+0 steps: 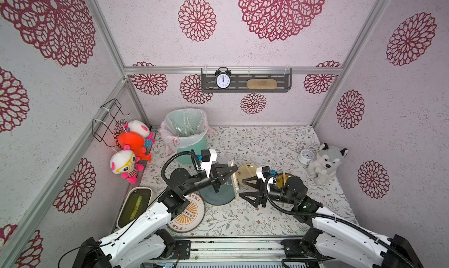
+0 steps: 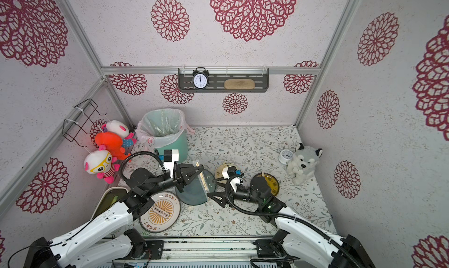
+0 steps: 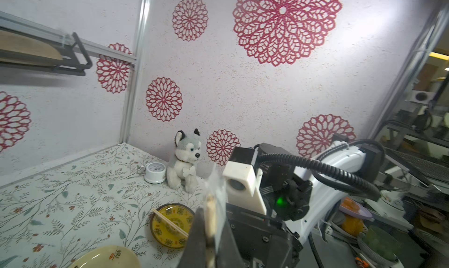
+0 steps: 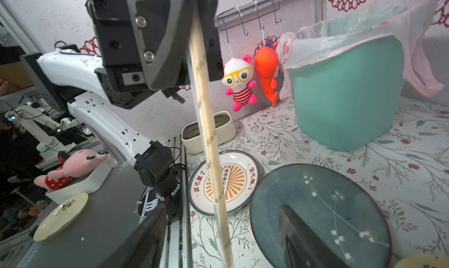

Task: Remove the packaging of disposable chopsticks
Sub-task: Pick up the disposable chopsticks from the center of the board, then remove the packet bag from the disposable chopsticks.

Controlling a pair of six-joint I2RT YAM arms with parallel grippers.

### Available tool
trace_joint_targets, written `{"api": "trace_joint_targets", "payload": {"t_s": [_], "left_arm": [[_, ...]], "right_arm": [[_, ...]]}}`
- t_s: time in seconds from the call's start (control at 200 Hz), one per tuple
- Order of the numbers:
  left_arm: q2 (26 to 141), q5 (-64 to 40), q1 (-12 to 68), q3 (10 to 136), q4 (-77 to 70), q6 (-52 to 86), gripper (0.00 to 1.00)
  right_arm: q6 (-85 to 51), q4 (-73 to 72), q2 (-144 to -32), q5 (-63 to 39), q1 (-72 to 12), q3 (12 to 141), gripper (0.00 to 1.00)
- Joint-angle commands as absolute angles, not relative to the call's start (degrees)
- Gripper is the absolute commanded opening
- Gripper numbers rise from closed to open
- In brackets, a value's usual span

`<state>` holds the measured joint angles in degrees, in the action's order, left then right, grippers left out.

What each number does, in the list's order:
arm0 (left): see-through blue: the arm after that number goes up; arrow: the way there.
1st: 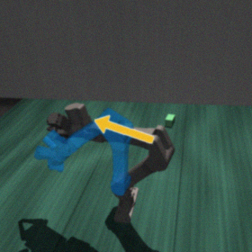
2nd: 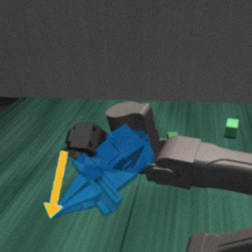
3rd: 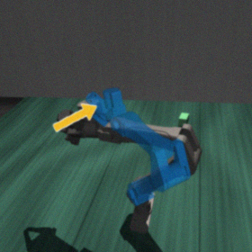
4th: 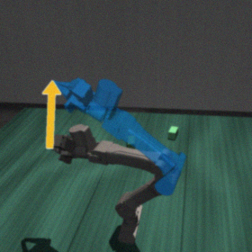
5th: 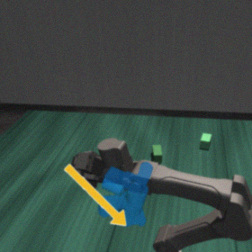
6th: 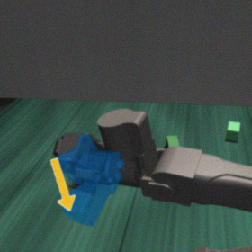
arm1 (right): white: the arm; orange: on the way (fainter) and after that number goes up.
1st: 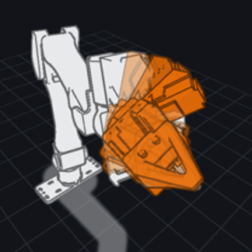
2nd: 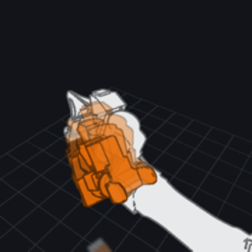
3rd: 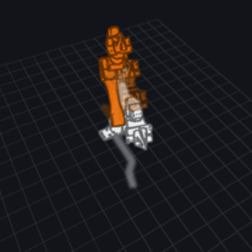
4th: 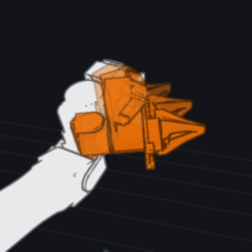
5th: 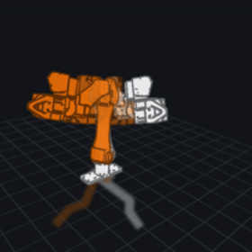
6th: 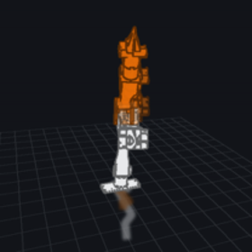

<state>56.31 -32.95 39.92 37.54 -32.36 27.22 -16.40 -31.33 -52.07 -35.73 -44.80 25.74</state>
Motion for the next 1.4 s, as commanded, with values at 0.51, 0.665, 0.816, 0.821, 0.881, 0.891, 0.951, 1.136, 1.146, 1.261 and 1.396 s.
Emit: {"api": "trace_joint_targets", "payload": {"t_s": [0.51,0.665,0.816,0.821,0.881,0.891,0.951,1.136,1.146,1.261,1.396], "left_arm": [[61.7,-45.4,36.9,44.6,-30.7,25.4,0.00],[61.7,-45.4,36.1,44.6,-30.8,25.3,0.00],[62.0,-45.0,36.0,44.8,-30.8,25.2,0.00],[62.0,-45.0,36.0,44.9,-30.8,25.2,0.00],[62.1,-45.3,36.0,44.9,-31.1,25.3,0.00],[62.1,-45.3,36.0,44.9,-31.1,25.4,0.00],[61.9,-45.2,36.0,44.9,-31.2,25.5,0.00],[61.7,-45.1,36.0,44.9,-31.2,25.6,0.00],[61.7,-45.2,35.9,44.9,-31.3,25.6,0.00],[62.4,-45.2,35.9,45.0,-31.3,25.8,0.00],[61.7,-43.5,36.0,44.5,-31.8,25.3,0.40]], "right_arm": [[-11.4,-35.4,-58.0,-39.6,-45.1,29.3,0.85],[-11.5,-35.4,-56.7,-39.9,-45.1,28.1,0.51],[-11.6,-35.3,-57.7,-40.6,-45.1,28.4,0.36],[-11.7,-35.3,-57.8,-40.6,-45.0,28.4,0.36],[-11.7,-35.8,-58.2,-40.8,-45.1,28.2,0.30],[-11.7,-35.8,-58.3,-40.9,-45.0,28.3,0.28],[-12.0,-35.7,-58.6,-41.2,-45.1,28.3,0.23],[-12.4,-37.0,-59.0,-41.9,-45.1,27.3,0.19],[-12.4,-37.1,-59.0,-41.9,-45.1,27.2,0.18],[-12.2,-37.0,-58.9,-41.9,-45.0,27.2,0.00],[-12.0,-36.9,-58.5,-41.2,-45.1,27.0,0.00]]}}
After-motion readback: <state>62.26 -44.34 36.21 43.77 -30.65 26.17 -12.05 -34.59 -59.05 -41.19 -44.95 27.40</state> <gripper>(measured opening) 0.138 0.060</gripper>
